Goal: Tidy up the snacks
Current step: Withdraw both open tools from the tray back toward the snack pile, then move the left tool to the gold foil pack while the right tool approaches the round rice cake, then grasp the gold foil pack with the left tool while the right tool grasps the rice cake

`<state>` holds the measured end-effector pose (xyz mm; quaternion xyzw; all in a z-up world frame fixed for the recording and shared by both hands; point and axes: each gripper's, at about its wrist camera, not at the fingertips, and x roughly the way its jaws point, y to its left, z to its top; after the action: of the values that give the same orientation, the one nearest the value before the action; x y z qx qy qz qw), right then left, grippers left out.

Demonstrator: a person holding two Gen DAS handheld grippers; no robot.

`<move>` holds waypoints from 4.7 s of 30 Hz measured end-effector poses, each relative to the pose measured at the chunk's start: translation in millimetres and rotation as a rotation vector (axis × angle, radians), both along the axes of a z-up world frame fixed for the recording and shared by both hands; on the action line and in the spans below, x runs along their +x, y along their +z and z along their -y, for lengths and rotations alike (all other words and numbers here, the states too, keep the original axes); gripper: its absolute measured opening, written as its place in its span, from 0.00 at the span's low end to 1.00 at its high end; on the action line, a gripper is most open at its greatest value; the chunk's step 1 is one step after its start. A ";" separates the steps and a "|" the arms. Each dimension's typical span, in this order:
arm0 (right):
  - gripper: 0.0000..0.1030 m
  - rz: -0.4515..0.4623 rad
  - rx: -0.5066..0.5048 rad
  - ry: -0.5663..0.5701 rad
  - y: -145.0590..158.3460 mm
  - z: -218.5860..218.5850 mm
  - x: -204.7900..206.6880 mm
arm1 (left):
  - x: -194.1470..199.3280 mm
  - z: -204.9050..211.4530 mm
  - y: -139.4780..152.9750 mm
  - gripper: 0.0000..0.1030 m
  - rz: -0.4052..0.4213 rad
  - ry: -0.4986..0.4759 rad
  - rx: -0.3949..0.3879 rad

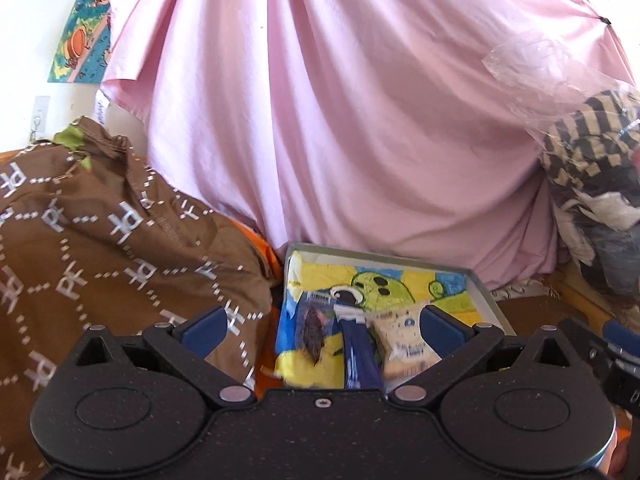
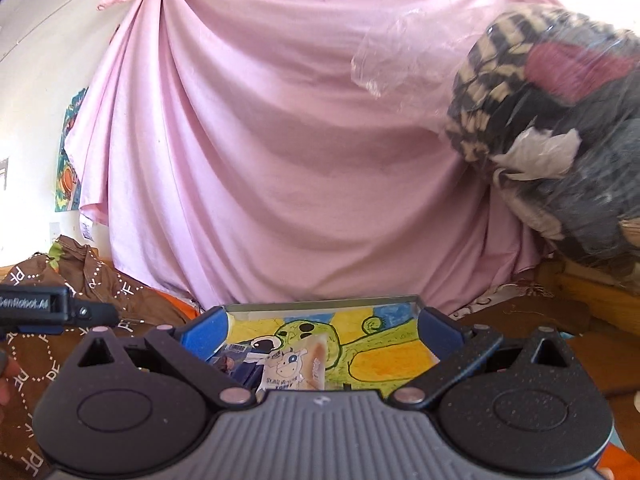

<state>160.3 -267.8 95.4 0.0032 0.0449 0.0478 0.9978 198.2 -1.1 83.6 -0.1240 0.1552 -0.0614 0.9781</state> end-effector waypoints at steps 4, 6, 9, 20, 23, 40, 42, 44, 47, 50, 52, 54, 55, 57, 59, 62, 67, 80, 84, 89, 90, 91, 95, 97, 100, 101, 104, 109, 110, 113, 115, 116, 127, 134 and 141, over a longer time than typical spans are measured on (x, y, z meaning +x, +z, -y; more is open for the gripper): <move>1.00 0.010 -0.003 0.018 -5.7 -5.1 -24.7 | -26.8 -3.0 -11.3 0.99 0.000 -0.011 0.013; 1.00 0.006 -0.013 0.031 -9.5 -8.5 -35.2 | -39.0 -4.6 -17.0 0.99 -0.001 -0.017 0.018; 1.00 -0.014 -0.021 0.045 -17.1 -14.5 -48.6 | -53.2 -7.0 -25.7 0.99 -0.010 -0.021 0.023; 1.00 -0.159 0.010 0.023 -56.8 -23.1 -86.7 | -86.2 -19.2 -59.8 0.99 -0.099 -0.046 0.071; 1.00 -0.214 0.015 0.007 -67.9 -24.8 -91.6 | -89.1 -20.3 -72.4 0.99 -0.137 -0.059 0.082; 1.00 -0.525 -0.003 0.050 -121.0 -39.0 -81.8 | -86.5 -5.6 -104.6 0.99 -0.264 -0.105 0.214; 1.00 -0.543 -0.015 0.055 -124.2 -42.3 -81.1 | -86.7 -3.7 -106.2 0.99 -0.269 -0.109 0.228; 1.00 -0.558 -0.027 0.060 -127.9 -44.3 -80.3 | -86.7 -2.6 -107.2 0.99 -0.271 -0.112 0.240; 1.00 -0.580 -0.031 0.059 -131.5 -45.8 -77.4 | -85.6 -3.2 -107.7 0.99 -0.274 -0.115 0.238; 1.00 -0.596 -0.035 0.058 -133.9 -46.7 -73.9 | -83.4 -5.3 -108.8 0.99 -0.279 -0.115 0.220; 1.00 -0.601 -0.038 0.056 -135.0 -47.6 -72.5 | -81.5 -5.5 -109.9 0.99 -0.281 -0.117 0.220; 1.00 -0.607 -0.044 0.057 -136.2 -48.3 -70.5 | -80.0 -5.9 -111.2 0.99 -0.281 -0.120 0.219; 1.00 -0.612 -0.046 0.058 -136.8 -48.6 -69.7 | -79.5 -5.7 -111.5 0.99 -0.281 -0.122 0.219; 1.00 -0.618 -0.051 0.059 -137.9 -49.6 -68.4 | -77.9 -5.6 -111.8 0.99 -0.277 -0.128 0.217; 1.00 -0.619 -0.059 0.059 -138.4 -50.8 -66.9 | -77.2 -5.6 -111.1 0.99 -0.270 -0.133 0.215; 1.00 -0.622 -0.065 0.057 -139.0 -52.6 -63.7 | -75.2 -5.1 -110.0 0.99 -0.252 -0.150 0.218; 1.00 -0.622 -0.080 0.051 -140.2 -54.7 -57.3 | -67.4 -3.8 -111.0 0.99 -0.210 -0.168 0.246; 1.00 -0.620 -0.273 0.153 -148.4 -67.7 -31.7 | -26.6 5.9 -130.9 0.99 -0.169 -0.288 0.256; 1.00 -0.642 -0.278 0.180 -153.3 -68.8 -25.3 | -9.4 14.7 -136.3 0.99 -0.184 -0.320 0.278; 1.00 -0.645 -0.274 0.177 -153.6 -69.0 -22.3 | 15.3 10.2 -141.9 0.99 -0.231 -0.305 0.215; 1.00 -0.647 -0.271 0.177 -153.8 -68.6 -21.5 | 20.1 7.0 -143.2 0.99 -0.243 -0.302 0.192; 1.00 -0.648 -0.268 0.177 -154.1 -68.0 -20.9 | 25.1 3.7 -144.4 0.99 -0.257 -0.303 0.171; 1.00 -0.650 -0.246 0.177 -155.8 -66.4 -17.0 | 41.0 -6.3 -148.5 0.99 -0.303 -0.347 0.087; 1.00 -0.647 -0.233 0.171 -156.0 -65.5 -15.1 | 44.1 -9.1 -149.3 0.99 -0.310 -0.362 0.061; 1.00 -0.637 -0.215 0.179 -155.4 -64.4 -11.8 | 40.7 -10.5 -148.5 0.95 -0.298 -0.396 0.039; 0.99 -0.636 -0.217 0.187 -155.9 -65.2 -10.1 | 39.2 -10.5 -148.0 0.94 -0.296 -0.414 0.030; 0.99 -0.637 -0.237 0.199 -159.2 -68.8 -6.4 | 36.5 -10.8 -145.9 0.86 -0.292 -0.458 -0.018; 0.94 -0.635 -0.222 0.210 -161.2 -66.9 -7.9 | 29.4 -16.4 -141.2 0.71 -0.298 -0.465 -0.105; 0.92 -0.635 -0.210 0.206 -160.9 -65.0 -8.8 | 27.7 -17.2 -140.3 0.68 -0.300 -0.464 -0.111; 0.86 -0.630 -0.171 0.200 -159.2 -57.7 -13.0 | 20.3 -18.0 -137.7 0.59 -0.305 -0.475 -0.132; 0.83 -0.625 -0.151 0.193 -158.3 -53.5 -17.1 | 15.5 -16.8 -136.1 0.55 -0.302 -0.493 -0.141; 0.80 -0.623 -0.140 0.193 -157.6 -51.5 -19.4 | 12.5 -15.1 -135.3 0.55 -0.298 -0.504 -0.147; 0.73 -0.616 -0.064 0.168 -149.0 -35.4 -38.1 | -7.9 5.3 -143.4 0.41 -0.343 -0.561 -0.131; 0.86 -0.639 -0.105 0.173 -154.2 -41.1 -32.9 | -1.3 12.5 -163.9 0.40 -0.425 -0.556 -0.116; 0.92 -0.632 -0.197 0.173 -160.6 -50.3 -24.9 | 6.5 14.8 -170.5 0.39 -0.464 -0.539 -0.118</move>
<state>135.3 -217.5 -65.3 -0.0825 0.3563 0.1242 0.9224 204.7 -15.9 -86.9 -0.1457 0.3962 -0.2961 0.8568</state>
